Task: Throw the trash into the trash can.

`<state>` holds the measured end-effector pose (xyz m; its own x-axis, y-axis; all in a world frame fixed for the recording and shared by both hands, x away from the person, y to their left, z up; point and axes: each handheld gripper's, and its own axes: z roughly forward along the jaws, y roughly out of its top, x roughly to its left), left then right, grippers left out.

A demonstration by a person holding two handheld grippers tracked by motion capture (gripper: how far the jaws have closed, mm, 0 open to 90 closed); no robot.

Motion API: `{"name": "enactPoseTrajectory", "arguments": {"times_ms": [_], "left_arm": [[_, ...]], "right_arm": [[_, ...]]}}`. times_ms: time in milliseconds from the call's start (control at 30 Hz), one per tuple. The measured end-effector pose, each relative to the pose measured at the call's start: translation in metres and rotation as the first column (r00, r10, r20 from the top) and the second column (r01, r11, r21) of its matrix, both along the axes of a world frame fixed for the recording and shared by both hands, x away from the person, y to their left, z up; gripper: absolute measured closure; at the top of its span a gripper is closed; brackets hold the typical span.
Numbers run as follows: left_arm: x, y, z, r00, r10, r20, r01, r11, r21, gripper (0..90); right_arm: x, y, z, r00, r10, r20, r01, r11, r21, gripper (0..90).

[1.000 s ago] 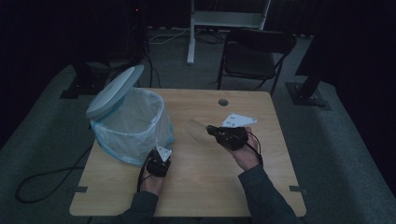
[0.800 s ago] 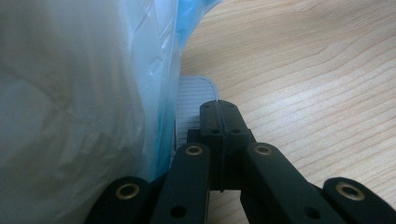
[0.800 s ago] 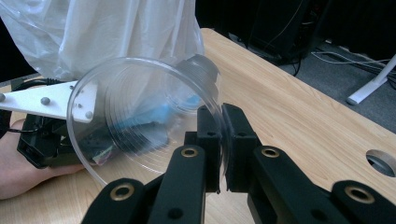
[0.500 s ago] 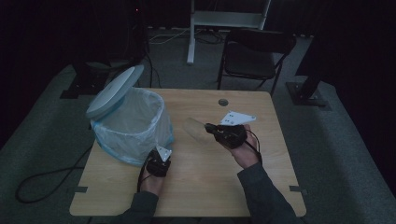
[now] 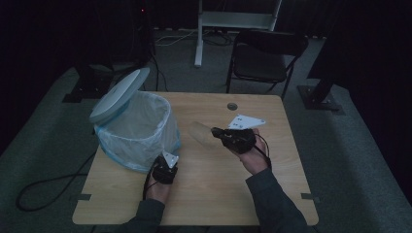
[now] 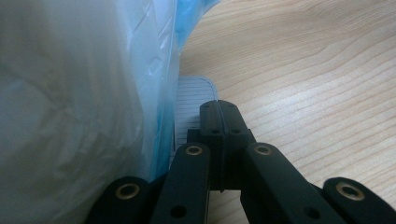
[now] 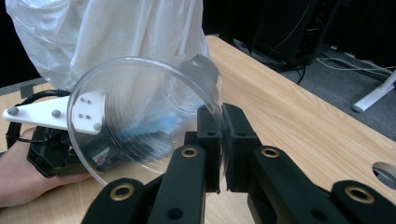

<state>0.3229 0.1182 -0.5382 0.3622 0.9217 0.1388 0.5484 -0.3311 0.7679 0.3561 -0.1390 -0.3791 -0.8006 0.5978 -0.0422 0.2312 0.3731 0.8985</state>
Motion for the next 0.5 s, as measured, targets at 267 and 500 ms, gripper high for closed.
{"name": "enactPoseTrajectory", "arguments": {"times_ms": [267,500], "left_arm": [[0.0,0.0,0.0,1.0,-0.002,-0.002,0.002,1.0,-0.002,90.0],[0.0,0.0,0.0,1.0,-0.003,-0.001,0.003,1.0,-0.001,90.0]], "right_arm": [[0.0,0.003,0.006,0.9999,0.011,0.01,-0.011,1.0,0.011,86.5],[-0.001,0.009,0.011,0.9994,0.029,0.016,-0.03,0.999,0.014,86.5]]}}
